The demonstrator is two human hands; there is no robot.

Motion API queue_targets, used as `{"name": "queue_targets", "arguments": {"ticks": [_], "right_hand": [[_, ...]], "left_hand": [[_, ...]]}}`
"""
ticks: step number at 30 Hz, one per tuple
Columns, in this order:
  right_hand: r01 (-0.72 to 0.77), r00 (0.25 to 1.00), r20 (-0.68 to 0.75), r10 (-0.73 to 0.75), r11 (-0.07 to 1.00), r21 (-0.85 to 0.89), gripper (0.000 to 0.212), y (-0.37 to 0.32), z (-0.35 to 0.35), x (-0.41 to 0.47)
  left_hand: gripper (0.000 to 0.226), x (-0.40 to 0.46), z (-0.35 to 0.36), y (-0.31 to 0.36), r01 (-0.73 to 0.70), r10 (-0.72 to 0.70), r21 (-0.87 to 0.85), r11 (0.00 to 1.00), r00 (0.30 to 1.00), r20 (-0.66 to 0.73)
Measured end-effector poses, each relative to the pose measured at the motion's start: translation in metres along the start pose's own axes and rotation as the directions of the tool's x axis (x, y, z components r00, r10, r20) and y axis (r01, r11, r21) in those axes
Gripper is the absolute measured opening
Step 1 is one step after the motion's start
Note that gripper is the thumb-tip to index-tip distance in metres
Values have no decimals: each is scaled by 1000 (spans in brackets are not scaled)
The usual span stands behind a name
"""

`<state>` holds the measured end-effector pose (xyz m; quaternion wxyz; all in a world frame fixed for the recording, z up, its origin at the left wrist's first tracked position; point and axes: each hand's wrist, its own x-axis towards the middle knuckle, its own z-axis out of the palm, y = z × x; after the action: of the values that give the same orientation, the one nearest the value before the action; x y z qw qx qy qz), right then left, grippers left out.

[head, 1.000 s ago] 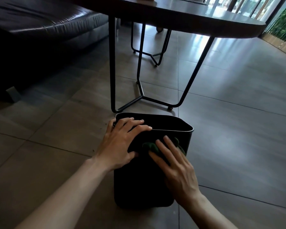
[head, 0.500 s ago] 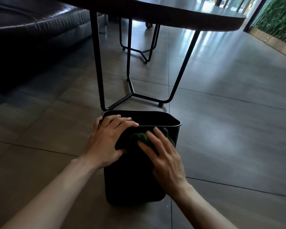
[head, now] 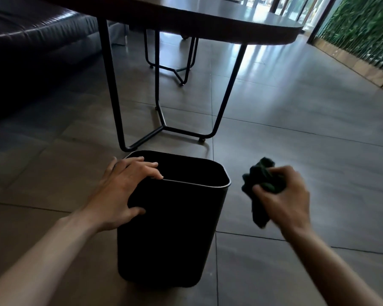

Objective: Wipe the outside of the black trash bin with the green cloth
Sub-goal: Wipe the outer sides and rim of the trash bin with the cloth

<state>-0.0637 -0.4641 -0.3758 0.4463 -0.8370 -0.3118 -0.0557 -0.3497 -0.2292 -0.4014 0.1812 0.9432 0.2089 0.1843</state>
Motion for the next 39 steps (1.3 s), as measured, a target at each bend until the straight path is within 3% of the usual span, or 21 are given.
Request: {"name": "queue_targets", "arguments": {"ticks": [2, 4, 6, 9, 11, 14, 18, 23, 27, 30, 35, 39], "right_hand": [[-156, 986, 68, 151, 985, 69, 45, -4, -9, 30], [-115, 977, 178, 121, 992, -44, 47, -8, -7, 45], [89, 916, 400, 1, 974, -207, 59, -14, 2, 46], [476, 670, 727, -150, 838, -266, 81, -21, 22, 37], [574, 607, 767, -210, 782, -241, 65, -24, 33, 32], [620, 598, 742, -303, 761, -189, 34, -33, 37, 25], [659, 553, 761, -340, 737, -149, 19, -48, 31, 17], [596, 576, 755, -314, 793, -125, 20, -82, 24, 10], [526, 646, 726, -236, 827, -198, 22, -106, 29, 12], [485, 701, 684, -199, 837, -253, 21, -119, 42, 12], [449, 800, 550, -241, 849, -280, 28, -122, 57, -2], [423, 846, 365, -390, 906, -11, 39, -108, 57, -18]], "left_hand": [[92, -1, -3, -7, -11, 11, -51, 999, 1000, 12], [86, -4, -8, -15, -7, 10, -99, 995, 1000, 23], [83, -8, -13, -21, 5, -1, -91, 996, 999, 44], [81, -15, -21, -29, 31, -28, -36, 999, 997, 65], [86, -19, -25, -33, 52, -51, -7, 999, 996, 74], [94, -25, -30, -38, 78, -80, 31, 997, 994, 79], [96, -24, -34, -34, 120, -121, 28, 992, 992, 35], [75, -8, -40, -1, 74, -86, -164, 984, 994, -70], [73, 3, -37, 32, -45, -7, -372, 927, 990, -137], [75, 8, -26, 46, -76, 42, -308, 948, 992, -115], [71, 10, -12, 42, 2, -30, -217, 976, 992, -126], [57, 9, -15, 34, -8, -17, -184, 983, 991, -131]]}}
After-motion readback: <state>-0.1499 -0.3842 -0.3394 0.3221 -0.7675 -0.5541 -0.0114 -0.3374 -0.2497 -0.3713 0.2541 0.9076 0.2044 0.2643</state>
